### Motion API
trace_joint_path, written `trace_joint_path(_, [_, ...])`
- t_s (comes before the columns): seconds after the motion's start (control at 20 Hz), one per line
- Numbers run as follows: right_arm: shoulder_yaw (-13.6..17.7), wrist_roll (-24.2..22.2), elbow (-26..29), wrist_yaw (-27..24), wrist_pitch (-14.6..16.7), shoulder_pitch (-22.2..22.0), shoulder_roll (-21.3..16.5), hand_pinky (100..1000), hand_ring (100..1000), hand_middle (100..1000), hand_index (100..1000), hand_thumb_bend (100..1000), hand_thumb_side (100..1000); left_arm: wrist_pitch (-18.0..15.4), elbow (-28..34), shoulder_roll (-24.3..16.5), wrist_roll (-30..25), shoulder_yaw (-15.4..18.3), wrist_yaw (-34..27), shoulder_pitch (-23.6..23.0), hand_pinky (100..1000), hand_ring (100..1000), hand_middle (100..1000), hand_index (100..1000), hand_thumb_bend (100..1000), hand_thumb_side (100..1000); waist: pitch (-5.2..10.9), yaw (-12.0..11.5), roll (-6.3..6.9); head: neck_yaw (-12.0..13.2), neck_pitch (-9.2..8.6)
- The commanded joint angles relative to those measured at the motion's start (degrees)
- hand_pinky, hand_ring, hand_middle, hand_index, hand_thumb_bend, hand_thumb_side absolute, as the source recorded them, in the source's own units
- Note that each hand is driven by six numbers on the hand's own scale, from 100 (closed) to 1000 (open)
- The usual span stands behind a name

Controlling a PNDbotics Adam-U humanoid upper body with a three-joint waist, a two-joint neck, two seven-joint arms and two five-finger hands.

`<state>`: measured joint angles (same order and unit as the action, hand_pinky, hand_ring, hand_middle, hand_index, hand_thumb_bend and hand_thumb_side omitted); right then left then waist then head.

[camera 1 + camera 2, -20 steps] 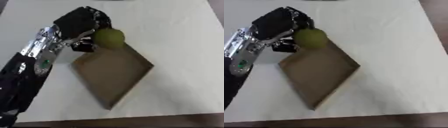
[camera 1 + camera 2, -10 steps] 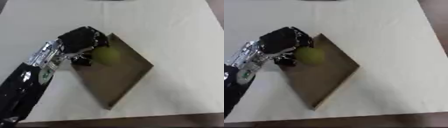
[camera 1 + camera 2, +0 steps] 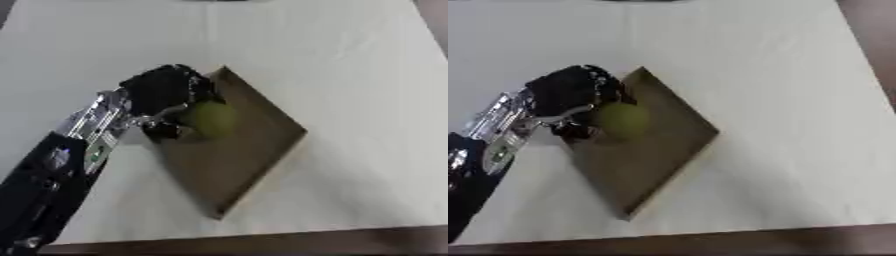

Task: Pick up objects on the table and place them in the box.

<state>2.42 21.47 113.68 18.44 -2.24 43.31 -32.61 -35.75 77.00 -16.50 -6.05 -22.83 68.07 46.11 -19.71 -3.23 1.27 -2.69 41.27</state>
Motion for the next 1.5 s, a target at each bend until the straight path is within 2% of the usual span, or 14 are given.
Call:
trace_joint_path(0.05, [0.29, 0.15, 0.91, -0.41, 0.14, 0.59, -1.62, 780, 632, 728, 778, 100, 559, -1.15, 2.49, -0.79, -0.37, 0.93, 1.79, 0.66, 819, 821, 832, 955, 381, 460, 1.17, -0.13, -0.12, -0.26, -0.17])
trace_joint_path(0.1, [0.30, 0.15, 0.91, -0.43, 0.12, 0.55, -1.64, 780, 632, 728, 778, 100, 559, -1.40, 3.28, -0.98, -0.10, 1.20, 2.30, 0.65, 841, 844, 847, 962, 464, 602, 1.18, -0.16, -0.14, -0.29, -0.17])
trace_joint_path(0.2, [0.33, 0.19, 0.91, -0.47, 0.09, 0.49, -1.70, 781, 632, 728, 778, 100, 559, -1.73, 4.97, -1.71, 0.76, 1.79, 3.21, 0.63, 850, 852, 851, 964, 520, 704, 1.22, -0.23, -0.15, -0.38, -0.21])
trace_joint_path(0.3, [0.34, 0.19, 0.91, -0.50, 0.08, 0.42, -1.75, 781, 632, 727, 778, 100, 558, -1.83, 6.42, -2.56, 1.62, 2.44, 3.57, 0.63, 856, 860, 856, 963, 553, 729, 1.26, -0.30, -0.17, -0.45, -0.28])
trace_joint_path(0.4, [0.33, 0.17, 0.91, -0.55, 0.01, 0.33, -1.78, 781, 632, 727, 778, 100, 558, -1.72, 7.88, -3.37, 2.49, 3.17, 3.28, 0.72, 857, 861, 855, 964, 556, 737, 1.28, -0.35, -0.20, -0.50, -0.37])
trace_joint_path(0.45, [0.32, 0.16, 0.91, -0.57, -0.01, 0.31, -1.79, 781, 633, 727, 778, 100, 557, -1.68, 8.53, -3.69, 2.83, 3.50, 2.89, 0.80, 857, 862, 857, 965, 443, 791, 1.29, -0.38, -0.22, -0.50, -0.38])
trace_joint_path(0.5, [0.32, 0.15, 0.91, -0.59, -0.02, 0.31, -1.79, 781, 633, 727, 778, 100, 558, -1.64, 9.19, -4.03, 3.12, 3.84, 2.29, 0.87, 855, 862, 854, 965, 535, 731, 1.30, -0.40, -0.25, -0.50, -0.38])
trace_joint_path(0.75, [0.34, 0.14, 0.91, -0.66, -0.03, 0.27, -1.85, 782, 634, 728, 779, 100, 557, -0.17, 13.11, -5.44, 4.69, 6.02, -1.67, 0.90, 829, 844, 833, 958, 482, 635, 1.29, -0.56, -0.42, -0.68, -0.52])
trace_joint_path(0.9, [0.34, 0.13, 0.91, -0.69, -0.01, 0.28, -1.84, 782, 634, 728, 779, 100, 557, 0.99, 14.34, -6.36, 5.91, 6.13, -4.50, 0.70, 829, 844, 833, 958, 482, 635, 1.28, -0.55, -0.42, -0.67, -0.56])
trace_joint_path(0.95, [0.38, 0.16, 0.91, -0.68, 0.01, 0.26, -1.87, 781, 634, 728, 779, 100, 557, 1.27, 14.70, -6.51, 5.88, 6.32, -5.43, 0.53, 791, 810, 796, 941, 317, 475, 1.28, -0.69, -0.49, -0.79, -0.64])
trace_joint_path(1.0, [0.45, 0.22, 0.91, -0.65, 0.07, 0.24, -1.91, 781, 634, 728, 779, 100, 557, 1.84, 15.56, -6.74, 6.29, 7.12, -6.32, 0.06, 791, 810, 796, 941, 317, 475, 1.27, -0.82, -0.55, -0.90, -0.74])
trace_joint_path(1.05, [0.50, 0.27, 0.91, -0.62, 0.19, 0.27, -1.95, 781, 636, 727, 779, 100, 558, 2.58, 16.29, -7.21, 6.95, 7.99, -7.22, -0.38, 741, 759, 747, 909, 100, 259, 1.20, -0.89, -0.60, -1.11, -0.97])
trace_joint_path(1.4, [1.21, 1.43, 0.91, -0.02, 2.58, 0.31, -1.72, 779, 640, 726, 778, 100, 565, 8.82, 17.22, -12.85, 13.11, 17.69, -13.61, -9.49, 709, 726, 708, 862, 100, 353, 0.89, -3.00, -1.44, -3.24, -2.48])
trace_joint_path(1.5, [1.29, 1.68, 0.91, 0.13, 3.43, 0.59, -1.33, 778, 643, 726, 778, 100, 569, 10.52, 18.57, -12.55, 14.82, 20.46, -15.32, -11.58, 683, 701, 682, 844, 100, 469, 0.74, -3.56, -1.75, -3.77, -2.72])
